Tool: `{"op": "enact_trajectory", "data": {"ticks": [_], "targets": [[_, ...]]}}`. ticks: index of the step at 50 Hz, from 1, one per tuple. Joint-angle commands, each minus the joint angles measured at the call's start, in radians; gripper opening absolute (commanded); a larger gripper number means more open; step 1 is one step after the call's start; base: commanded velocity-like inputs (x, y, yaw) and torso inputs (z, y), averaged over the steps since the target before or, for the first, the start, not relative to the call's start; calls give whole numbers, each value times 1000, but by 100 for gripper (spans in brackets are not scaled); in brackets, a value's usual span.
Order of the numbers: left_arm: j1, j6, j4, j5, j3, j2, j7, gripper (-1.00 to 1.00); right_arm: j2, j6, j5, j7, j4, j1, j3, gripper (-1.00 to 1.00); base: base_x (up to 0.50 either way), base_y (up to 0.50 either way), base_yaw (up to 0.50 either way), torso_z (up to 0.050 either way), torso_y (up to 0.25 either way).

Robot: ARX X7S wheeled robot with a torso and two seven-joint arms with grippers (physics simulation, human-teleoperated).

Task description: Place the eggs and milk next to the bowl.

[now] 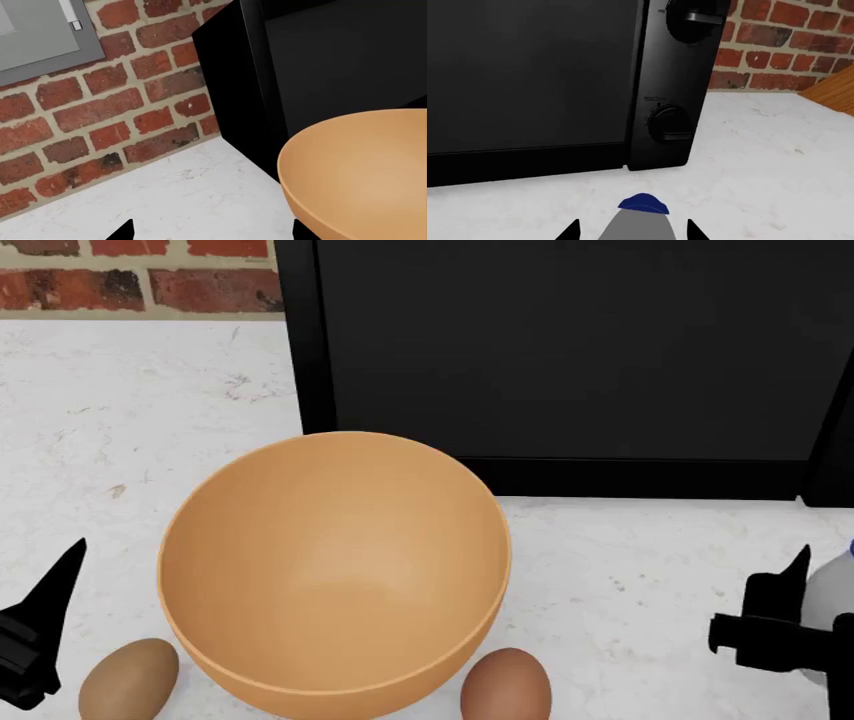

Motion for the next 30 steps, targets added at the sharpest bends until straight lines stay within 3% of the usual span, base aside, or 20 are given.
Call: {"op": "enact_trajectory", "data": {"ticks": [1,30], "targets": [[1,6,-1,-2,-2,2,1,100,2,29,-25,-43,31,123,-82,-100,0,0,0,0,0],[12,18,-8,4,-7,-2,3,100,-13,-13,-66,-162,134,277,-264,-100,0,0,0,0,0]]}}
